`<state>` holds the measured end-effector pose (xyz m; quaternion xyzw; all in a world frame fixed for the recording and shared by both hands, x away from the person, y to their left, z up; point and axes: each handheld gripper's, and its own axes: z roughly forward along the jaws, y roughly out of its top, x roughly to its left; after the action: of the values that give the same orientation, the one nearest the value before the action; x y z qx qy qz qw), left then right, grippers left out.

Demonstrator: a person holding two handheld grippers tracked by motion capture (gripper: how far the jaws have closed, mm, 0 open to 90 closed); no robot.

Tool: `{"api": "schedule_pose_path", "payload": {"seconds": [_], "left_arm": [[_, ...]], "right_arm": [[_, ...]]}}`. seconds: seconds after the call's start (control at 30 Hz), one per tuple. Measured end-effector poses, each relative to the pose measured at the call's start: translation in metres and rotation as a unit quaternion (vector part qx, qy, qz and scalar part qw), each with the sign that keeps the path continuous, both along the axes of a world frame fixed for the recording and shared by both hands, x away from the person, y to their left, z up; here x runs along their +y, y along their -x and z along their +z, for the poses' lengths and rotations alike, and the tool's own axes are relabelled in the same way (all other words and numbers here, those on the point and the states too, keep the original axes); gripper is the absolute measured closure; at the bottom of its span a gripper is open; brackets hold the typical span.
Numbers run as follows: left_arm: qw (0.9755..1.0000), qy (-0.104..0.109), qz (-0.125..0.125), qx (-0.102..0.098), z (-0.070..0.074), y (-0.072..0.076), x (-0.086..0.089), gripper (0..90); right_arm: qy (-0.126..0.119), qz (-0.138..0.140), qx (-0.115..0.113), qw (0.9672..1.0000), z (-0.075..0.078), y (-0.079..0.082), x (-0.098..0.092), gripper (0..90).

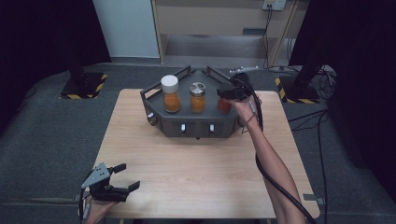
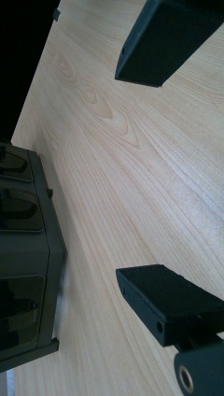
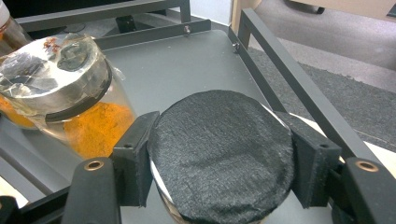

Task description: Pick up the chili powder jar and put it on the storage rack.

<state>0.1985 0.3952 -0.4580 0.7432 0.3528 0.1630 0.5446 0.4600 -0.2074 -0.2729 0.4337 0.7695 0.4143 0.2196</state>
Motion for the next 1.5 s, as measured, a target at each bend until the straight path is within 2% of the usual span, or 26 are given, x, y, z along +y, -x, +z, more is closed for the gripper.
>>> {"api": "schedule_pose_path", "payload": {"seconds": [0.37, 0.47, 0.63, 0.73, 1.0, 1.2, 1.37, 1.5], "left_arm": [[1.0, -0.002, -0.001, -0.001, 0.0, 0.0, 0.0, 4.9], [1.0, -0.002, -0.001, -0.001, 0.001, 0.0, 0.0, 4.9], [1.0, -0.003, -0.002, -0.001, 0.001, 0.0, -0.001, 4.9], [1.0, -0.002, -0.002, -0.001, 0.001, 0.0, -0.001, 4.9], [1.0, -0.004, -0.002, -0.001, 0.001, 0.0, -0.001, 4.9], [1.0, -0.005, -0.003, -0.001, 0.001, 0.0, -0.002, 4.9], [1.0, -0.004, -0.003, -0.001, 0.001, 0.0, -0.002, 5.0], [1.0, -0.005, -0.004, -0.001, 0.001, 0.0, -0.002, 4.9]], "right_arm": [[-0.002, 0.002, -0.002, 1.0, -0.002, 0.001, -0.002, 34.0], [0.003, -0.002, -0.005, 1.0, -0.001, 0.002, 0.0, 29.0], [-0.021, -0.002, -0.006, 0.9998, 0.003, 0.004, -0.008, 16.0], [-0.02, -0.012, -0.033, 0.9992, 0.005, 0.013, -0.009, 14.1], [-0.031, -0.003, -0.068, 0.9972, 0.023, 0.032, -0.024, 12.7], [-0.038, 0.015, -0.081, 0.9959, 0.034, 0.048, -0.035, 12.9], [-0.042, 0.029, -0.088, 0.9948, 0.036, 0.06, -0.045, 12.9], [-0.034, 0.047, -0.096, 0.9937, 0.036, 0.076, -0.054, 12.5]]}}
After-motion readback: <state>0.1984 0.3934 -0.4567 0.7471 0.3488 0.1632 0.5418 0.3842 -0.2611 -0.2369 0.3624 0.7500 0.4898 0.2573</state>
